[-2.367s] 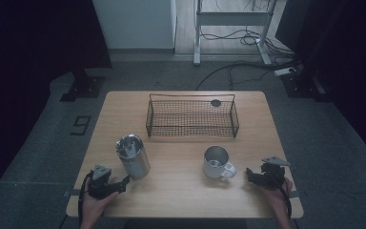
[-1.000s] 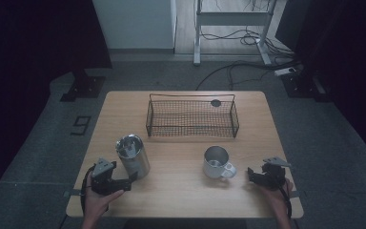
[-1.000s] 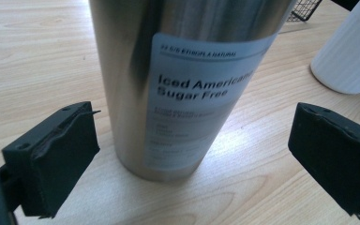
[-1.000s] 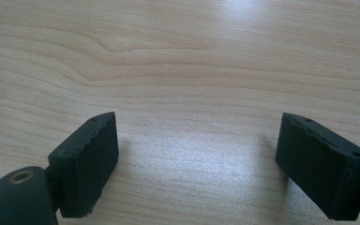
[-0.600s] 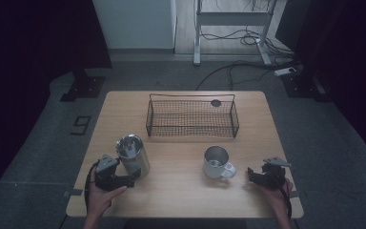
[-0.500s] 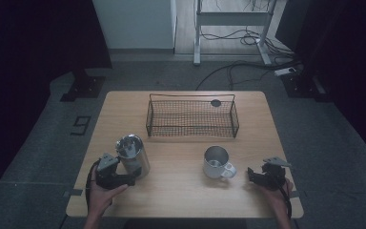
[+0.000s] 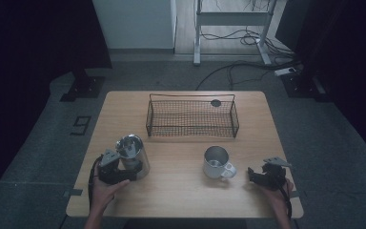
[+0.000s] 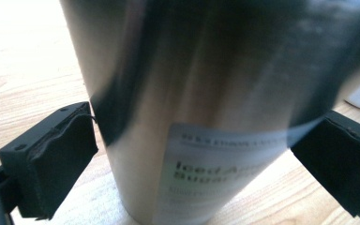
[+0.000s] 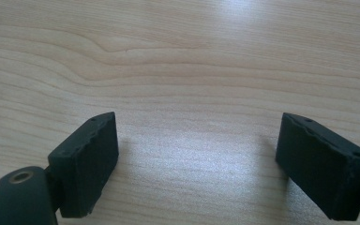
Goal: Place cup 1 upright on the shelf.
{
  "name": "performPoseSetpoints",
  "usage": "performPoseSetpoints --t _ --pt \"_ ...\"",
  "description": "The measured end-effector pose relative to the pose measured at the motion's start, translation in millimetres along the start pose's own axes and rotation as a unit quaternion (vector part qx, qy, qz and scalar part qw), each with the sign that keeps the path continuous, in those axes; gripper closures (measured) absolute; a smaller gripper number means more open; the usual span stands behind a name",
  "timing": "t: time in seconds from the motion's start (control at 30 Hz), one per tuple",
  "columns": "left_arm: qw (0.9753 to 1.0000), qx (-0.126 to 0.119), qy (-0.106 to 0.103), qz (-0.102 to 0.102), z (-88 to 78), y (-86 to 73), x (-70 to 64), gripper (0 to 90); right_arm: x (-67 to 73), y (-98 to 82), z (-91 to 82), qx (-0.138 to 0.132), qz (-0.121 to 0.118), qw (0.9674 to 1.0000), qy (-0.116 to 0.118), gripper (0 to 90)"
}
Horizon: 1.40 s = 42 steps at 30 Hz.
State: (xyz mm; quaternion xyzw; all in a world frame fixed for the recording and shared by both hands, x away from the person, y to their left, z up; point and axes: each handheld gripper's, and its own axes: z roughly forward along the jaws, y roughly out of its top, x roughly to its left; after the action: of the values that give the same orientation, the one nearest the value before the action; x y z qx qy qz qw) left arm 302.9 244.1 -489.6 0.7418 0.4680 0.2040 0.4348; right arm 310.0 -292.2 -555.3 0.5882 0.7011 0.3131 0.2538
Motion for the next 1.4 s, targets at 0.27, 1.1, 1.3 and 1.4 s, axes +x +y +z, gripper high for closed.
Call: performPoseSetpoints --t 0.27,1.1,1.3,1.4 --pt "0.9999 -0.008 0.009 0.007 9.2 3.5 -2.6 1.0 -0.1 0.0 0.0 0.0 0.0 1.0 0.0 13.0" --pt "0.9981 -0.044 0.03 0.031 21.6 2.3 -5.9 3.7 -1.5 -0.3 -0.4 0.0 0.003 1.0 -0.001 13.2" --pt "0.9981 -0.043 0.03 0.033 21.3 2.4 -5.9 3.9 -1.9 -0.4 -0.4 0.0 0.003 1.0 -0.001 13.2" --pt "0.998 -0.043 0.028 0.036 21.1 2.3 -5.4 4.0 -2.4 -0.4 -0.6 0.0 0.003 1.0 -0.002 13.4"
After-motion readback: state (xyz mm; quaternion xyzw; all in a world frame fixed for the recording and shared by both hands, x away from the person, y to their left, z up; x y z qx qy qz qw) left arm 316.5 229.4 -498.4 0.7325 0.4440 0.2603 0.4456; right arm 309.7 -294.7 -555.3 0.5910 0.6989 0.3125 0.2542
